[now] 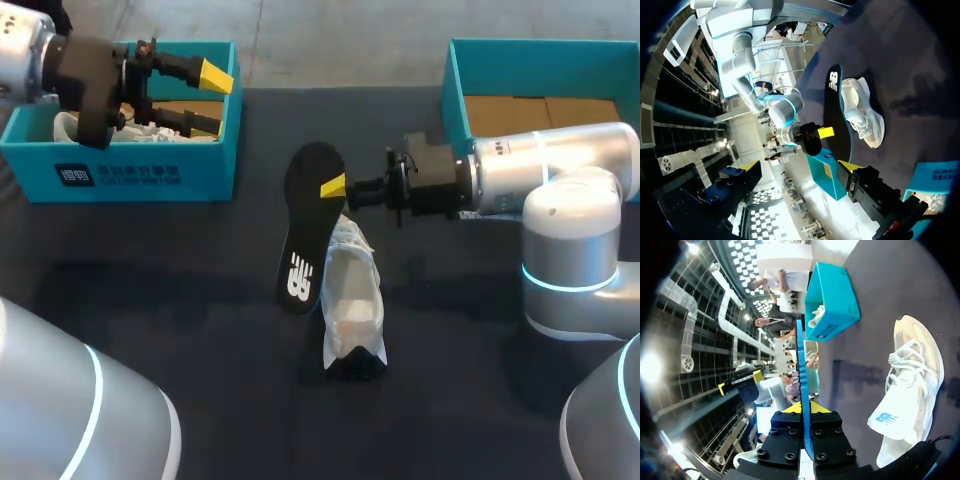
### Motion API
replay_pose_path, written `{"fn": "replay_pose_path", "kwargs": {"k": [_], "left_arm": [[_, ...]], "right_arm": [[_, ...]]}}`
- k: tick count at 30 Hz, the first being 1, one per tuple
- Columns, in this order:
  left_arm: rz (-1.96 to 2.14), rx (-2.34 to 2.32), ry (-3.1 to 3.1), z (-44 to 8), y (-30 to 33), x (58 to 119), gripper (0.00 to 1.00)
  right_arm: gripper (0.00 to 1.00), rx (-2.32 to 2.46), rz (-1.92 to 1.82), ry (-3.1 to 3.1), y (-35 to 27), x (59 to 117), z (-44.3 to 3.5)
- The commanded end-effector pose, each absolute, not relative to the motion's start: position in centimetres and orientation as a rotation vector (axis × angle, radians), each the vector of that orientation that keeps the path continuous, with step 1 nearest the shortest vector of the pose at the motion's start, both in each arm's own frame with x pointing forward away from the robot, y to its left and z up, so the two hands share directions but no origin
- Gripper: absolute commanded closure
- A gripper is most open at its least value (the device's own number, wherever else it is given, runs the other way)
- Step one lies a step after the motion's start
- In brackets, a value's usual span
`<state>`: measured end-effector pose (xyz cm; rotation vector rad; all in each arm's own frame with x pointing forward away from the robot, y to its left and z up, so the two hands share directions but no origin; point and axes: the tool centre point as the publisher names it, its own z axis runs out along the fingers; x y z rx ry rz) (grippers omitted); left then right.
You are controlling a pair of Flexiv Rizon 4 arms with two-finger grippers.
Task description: Take the shoe out of the shoebox, open the shoe tongue, remove and reinsert the insole, then place the shoe into the shoebox
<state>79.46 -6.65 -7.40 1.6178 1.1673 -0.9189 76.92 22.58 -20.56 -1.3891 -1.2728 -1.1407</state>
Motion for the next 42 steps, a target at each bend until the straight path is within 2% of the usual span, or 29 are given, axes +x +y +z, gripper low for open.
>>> {"fn": "replay_pose_path", "kwargs": {"k": [1,19,37,39,42], "left_arm": [[-0.970,1.585,1.133,-9.1,-6.5,79.5,0.00],[-1.095,1.440,1.077,-15.3,-7.1,80.9,0.00],[-1.125,1.399,1.056,-20.4,-11.3,80.6,0.00],[-1.129,1.394,1.050,-20.5,-11.7,80.5,0.05],[-1.135,1.380,1.035,-20.6,-12.4,80.3,0.19]], "right_arm": [[1.00,-1.394,-1.140,-1.273,22.8,76.9,-20.5],[1.00,-1.394,-1.140,-1.273,22.8,76.9,-20.5],[1.00,-1.394,-1.140,-1.273,22.8,76.9,-20.5],[1.00,-1.394,-1.140,-1.273,22.8,76.9,-20.5],[1.00,-1.394,-1.140,-1.273,22.8,76.9,-20.5]]}}
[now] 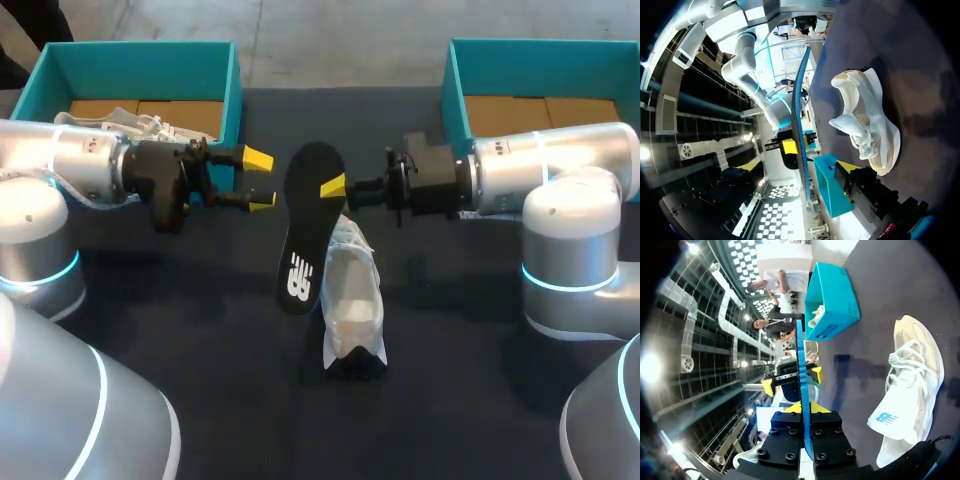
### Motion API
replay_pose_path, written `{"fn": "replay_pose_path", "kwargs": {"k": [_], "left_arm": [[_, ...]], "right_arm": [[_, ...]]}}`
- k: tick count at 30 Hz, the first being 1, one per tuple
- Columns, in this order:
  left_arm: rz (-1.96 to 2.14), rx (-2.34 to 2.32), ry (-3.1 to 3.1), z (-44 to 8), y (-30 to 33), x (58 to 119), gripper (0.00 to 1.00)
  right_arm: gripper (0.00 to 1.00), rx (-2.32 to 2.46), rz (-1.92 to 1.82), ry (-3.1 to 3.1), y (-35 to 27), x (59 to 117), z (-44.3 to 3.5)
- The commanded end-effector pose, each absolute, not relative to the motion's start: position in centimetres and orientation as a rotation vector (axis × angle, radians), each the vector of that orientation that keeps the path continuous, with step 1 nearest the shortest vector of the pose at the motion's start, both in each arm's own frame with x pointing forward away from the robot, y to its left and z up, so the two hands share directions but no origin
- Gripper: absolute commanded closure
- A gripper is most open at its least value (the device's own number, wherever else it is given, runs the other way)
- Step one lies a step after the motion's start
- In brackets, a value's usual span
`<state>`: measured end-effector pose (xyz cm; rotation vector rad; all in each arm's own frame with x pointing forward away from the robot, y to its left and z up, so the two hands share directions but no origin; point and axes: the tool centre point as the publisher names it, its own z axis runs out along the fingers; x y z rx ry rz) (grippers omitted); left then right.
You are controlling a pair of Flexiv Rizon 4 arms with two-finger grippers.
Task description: Take the shoe out of the shoebox, open the shoe tongue, remove and reinsert the insole, then place the shoe into the shoebox
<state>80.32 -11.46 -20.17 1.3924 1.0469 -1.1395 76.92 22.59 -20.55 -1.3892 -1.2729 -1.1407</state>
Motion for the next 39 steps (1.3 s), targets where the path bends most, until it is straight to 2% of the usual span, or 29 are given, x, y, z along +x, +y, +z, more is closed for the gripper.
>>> {"fn": "replay_pose_path", "kwargs": {"k": [1,3,6,12,22,30,39], "left_arm": [[-1.141,1.374,1.029,-20.6,-12.6,80.2,0.22],[-1.147,1.365,1.025,-20.7,-12.9,80.2,0.36],[-1.153,1.356,1.022,-20.7,-13.4,80.2,0.43],[-1.160,1.349,1.022,-21.0,-14.4,80.1,0.46],[-1.162,1.323,1.020,-21.0,-15.6,79.8,0.60],[-1.153,1.313,1.019,-20.8,-16.0,80.0,0.66],[-1.143,1.309,1.025,-20.8,-16.4,79.9,0.81]], "right_arm": [[1.00,-1.394,-1.140,-1.273,22.8,76.9,-20.5],[1.00,-1.394,-1.140,-1.273,22.8,76.9,-20.5],[1.00,-1.394,-1.140,-1.273,22.8,76.9,-20.5],[1.00,-1.394,-1.140,-1.273,22.8,76.9,-20.5],[1.00,-1.394,-1.140,-1.273,22.8,76.9,-20.5],[1.00,-1.394,-1.140,-1.273,22.8,76.9,-20.5],[1.00,-1.394,-1.140,-1.273,22.8,76.9,-20.5]]}}
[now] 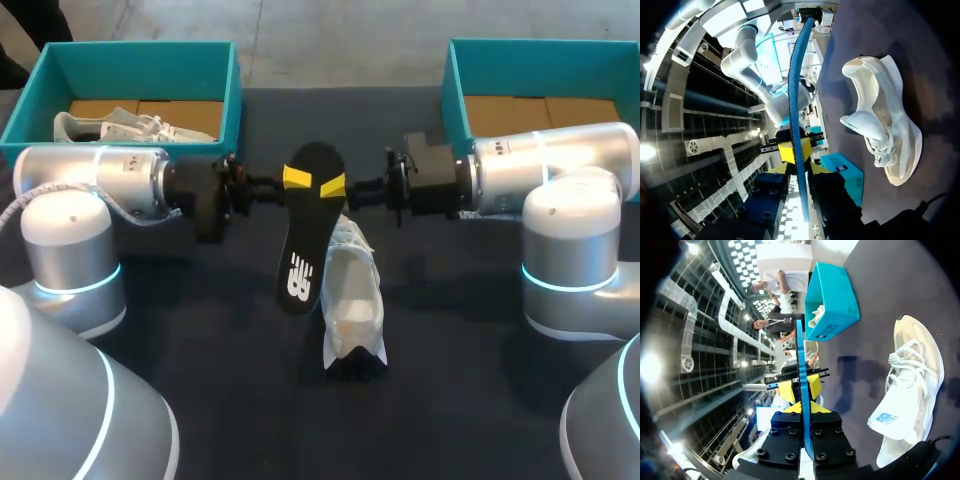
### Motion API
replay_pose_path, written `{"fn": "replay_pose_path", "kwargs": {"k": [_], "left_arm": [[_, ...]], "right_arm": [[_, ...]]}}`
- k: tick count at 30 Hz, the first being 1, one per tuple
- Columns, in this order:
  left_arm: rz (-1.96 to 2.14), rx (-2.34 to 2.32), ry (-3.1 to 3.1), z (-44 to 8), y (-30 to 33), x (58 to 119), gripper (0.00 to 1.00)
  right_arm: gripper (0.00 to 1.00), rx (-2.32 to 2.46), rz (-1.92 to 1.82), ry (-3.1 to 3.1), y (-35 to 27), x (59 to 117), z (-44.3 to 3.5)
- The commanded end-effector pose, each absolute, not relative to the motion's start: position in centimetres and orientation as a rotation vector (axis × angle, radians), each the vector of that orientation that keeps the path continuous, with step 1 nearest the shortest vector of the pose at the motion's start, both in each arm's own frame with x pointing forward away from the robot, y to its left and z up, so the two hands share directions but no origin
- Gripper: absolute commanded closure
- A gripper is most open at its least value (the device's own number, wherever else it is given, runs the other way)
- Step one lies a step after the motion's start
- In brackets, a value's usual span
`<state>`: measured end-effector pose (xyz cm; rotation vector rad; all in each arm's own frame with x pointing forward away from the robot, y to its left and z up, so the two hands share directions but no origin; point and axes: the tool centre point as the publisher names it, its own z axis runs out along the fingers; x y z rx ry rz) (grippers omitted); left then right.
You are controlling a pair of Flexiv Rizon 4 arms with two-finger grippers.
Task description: Take the shoe out of the shoebox, open the shoe tongue, remove and reinsert the insole, then place the shoe into the shoebox
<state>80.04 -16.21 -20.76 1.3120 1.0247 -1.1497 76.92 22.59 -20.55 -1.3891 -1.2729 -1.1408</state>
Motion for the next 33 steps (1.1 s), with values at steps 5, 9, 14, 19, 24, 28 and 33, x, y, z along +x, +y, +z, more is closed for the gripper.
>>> {"fn": "replay_pose_path", "kwargs": {"k": [5,9,14,19,24,28,33], "left_arm": [[-1.131,1.309,1.030,-20.82,-16.36,79.87,0.87],[-1.126,1.306,1.029,-20.79,-16.40,79.79,0.92],[-1.124,1.308,1.030,-20.92,-16.68,79.66,0.95],[-1.108,1.313,1.032,-20.99,-16.84,79.68,1.00],[-1.103,1.312,1.031,-20.97,-16.84,79.69,1.00],[-1.099,1.311,1.033,-20.94,-16.81,79.69,1.00],[-1.095,1.309,1.032,-20.80,-16.69,79.65,1.00]], "right_arm": [[1.00,-1.394,-1.140,-1.273,22.76,76.86,-20.51],[1.00,-1.394,-1.140,-1.273,22.76,76.86,-20.51],[1.00,-1.394,-1.140,-1.273,22.76,76.86,-20.51],[1.00,-1.394,-1.140,-1.273,22.76,76.86,-20.51],[1.00,-1.394,-1.140,-1.273,22.76,76.86,-20.51],[1.00,-1.392,-1.130,-1.278,22.85,76.84,-20.47],[0.00,-1.395,-1.120,-1.296,22.98,76.83,-20.32]]}}
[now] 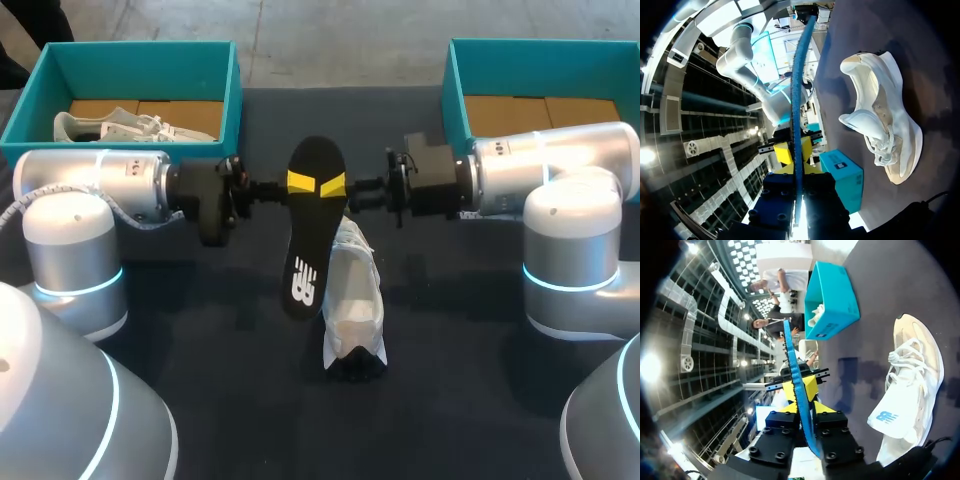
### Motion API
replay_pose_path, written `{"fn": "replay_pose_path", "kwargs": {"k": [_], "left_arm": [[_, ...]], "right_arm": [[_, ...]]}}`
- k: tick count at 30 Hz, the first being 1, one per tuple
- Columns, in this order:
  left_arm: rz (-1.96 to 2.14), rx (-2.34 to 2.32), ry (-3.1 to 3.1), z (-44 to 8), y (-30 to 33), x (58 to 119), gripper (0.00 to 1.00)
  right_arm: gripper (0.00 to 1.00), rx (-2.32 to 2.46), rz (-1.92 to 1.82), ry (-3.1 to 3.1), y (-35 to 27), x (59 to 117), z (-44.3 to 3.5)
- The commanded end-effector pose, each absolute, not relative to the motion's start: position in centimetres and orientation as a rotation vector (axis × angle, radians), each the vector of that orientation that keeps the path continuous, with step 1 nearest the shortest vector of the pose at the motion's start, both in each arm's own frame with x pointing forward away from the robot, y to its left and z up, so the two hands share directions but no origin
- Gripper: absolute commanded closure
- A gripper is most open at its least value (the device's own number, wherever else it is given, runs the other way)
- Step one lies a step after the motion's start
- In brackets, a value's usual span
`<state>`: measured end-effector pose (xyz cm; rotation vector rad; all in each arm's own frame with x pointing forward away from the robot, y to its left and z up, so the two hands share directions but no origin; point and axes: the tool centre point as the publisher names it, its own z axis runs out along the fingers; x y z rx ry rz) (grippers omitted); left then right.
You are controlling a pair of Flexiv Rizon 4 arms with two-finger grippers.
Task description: Take the shoe out of the shoebox, open the shoe tongue, remove and reinsert the insole, then place the shoe into the shoebox
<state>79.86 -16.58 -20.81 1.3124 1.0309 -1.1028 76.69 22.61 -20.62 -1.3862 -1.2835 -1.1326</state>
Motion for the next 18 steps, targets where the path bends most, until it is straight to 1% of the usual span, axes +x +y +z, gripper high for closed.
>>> {"fn": "replay_pose_path", "kwargs": {"k": [1,8,18], "left_arm": [[-1.093,1.308,1.032,-20.8,-16.7,79.6,1.00],[-1.100,1.296,1.044,-20.5,-16.3,79.4,1.00],[-1.133,1.284,1.084,-19.8,-15.0,78.1,1.00]], "right_arm": [[0.00,-1.393,-1.122,-1.300,23.0,76.8,-20.3],[0.00,-1.408,-1.111,-1.328,22.5,76.4,-20.1],[0.00,-1.492,-1.090,-1.352,19.0,75.6,-20.4]]}}
